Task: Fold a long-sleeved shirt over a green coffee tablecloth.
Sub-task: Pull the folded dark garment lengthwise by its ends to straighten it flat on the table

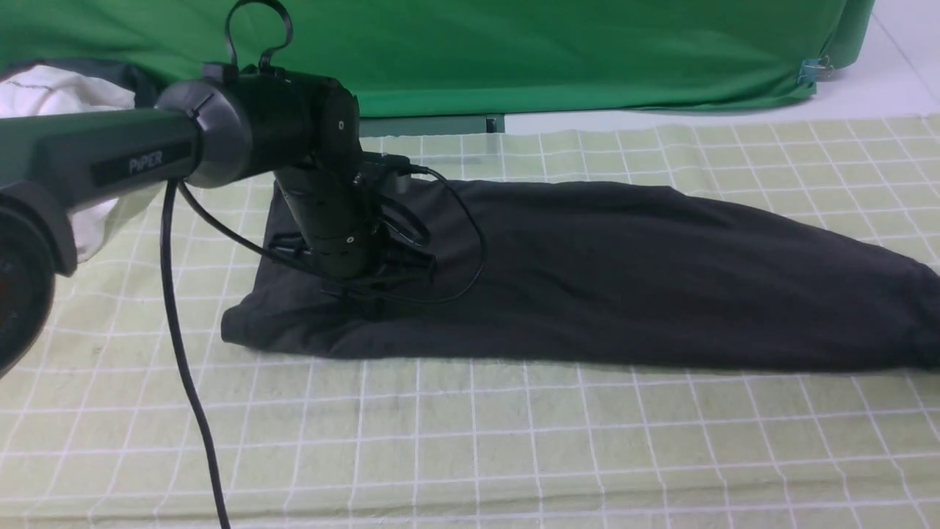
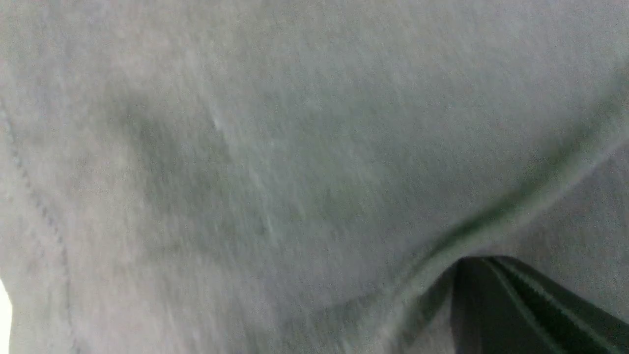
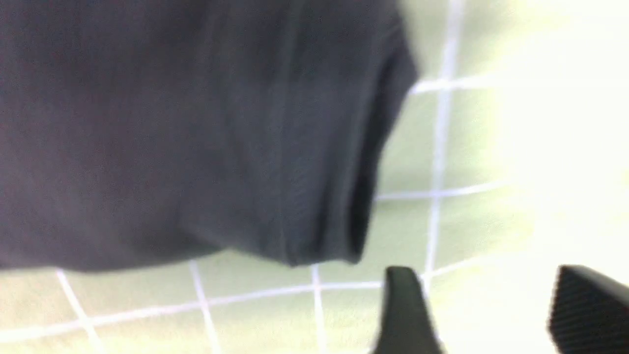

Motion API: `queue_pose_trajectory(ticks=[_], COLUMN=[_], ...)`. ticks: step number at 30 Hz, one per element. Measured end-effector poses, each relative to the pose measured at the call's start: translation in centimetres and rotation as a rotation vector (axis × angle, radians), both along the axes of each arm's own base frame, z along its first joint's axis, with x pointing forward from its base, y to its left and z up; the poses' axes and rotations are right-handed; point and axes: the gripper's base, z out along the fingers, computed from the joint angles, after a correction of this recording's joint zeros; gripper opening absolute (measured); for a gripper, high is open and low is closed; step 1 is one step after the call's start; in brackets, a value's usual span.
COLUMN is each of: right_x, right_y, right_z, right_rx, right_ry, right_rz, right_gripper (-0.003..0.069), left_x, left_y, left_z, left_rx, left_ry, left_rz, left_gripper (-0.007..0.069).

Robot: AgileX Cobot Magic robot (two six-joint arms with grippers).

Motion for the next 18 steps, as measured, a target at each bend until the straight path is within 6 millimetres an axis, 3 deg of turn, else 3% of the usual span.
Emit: queue_pose_trajectory(ticks=[2, 4, 8, 11, 18], right_x=[0.3, 1.2, 2.2, 2.8, 3.7], right_y=[0.1, 0.5, 0.9, 0.9, 0.8], right_z=[0.9, 2.0, 1.8, -0.3, -5.0], right_rx=[0.015, 0.059, 0.111, 0.128, 0.154], right_ry=[-0.039, -0.129, -0.204, -0.169, -0.063], right_rz=[-0.011, -0.034, -0.060, -0.069, -0.078], right_gripper=[0.0454, 0.0489, 0.0533, 0.0575, 0.0584], left_x=[-0.2, -0.7, -1.4, -2.2, -3.4], left_y=[0.1, 0.2, 0.5, 0.7, 1.1], left_z=[0.9, 3.1, 5.8, 8.0, 11.0], left_rx=[-0.004, -0.018, -0.032, -0.046, -0.068], left_ry=[-0.013, -0.055, -0.100, -0.141, -0.205], left_rz=[-0.001, -0.001, -0.002, -0.003, -0.003], left_gripper=[0.0011, 0.0011, 0.0011, 0.0011, 0.0011])
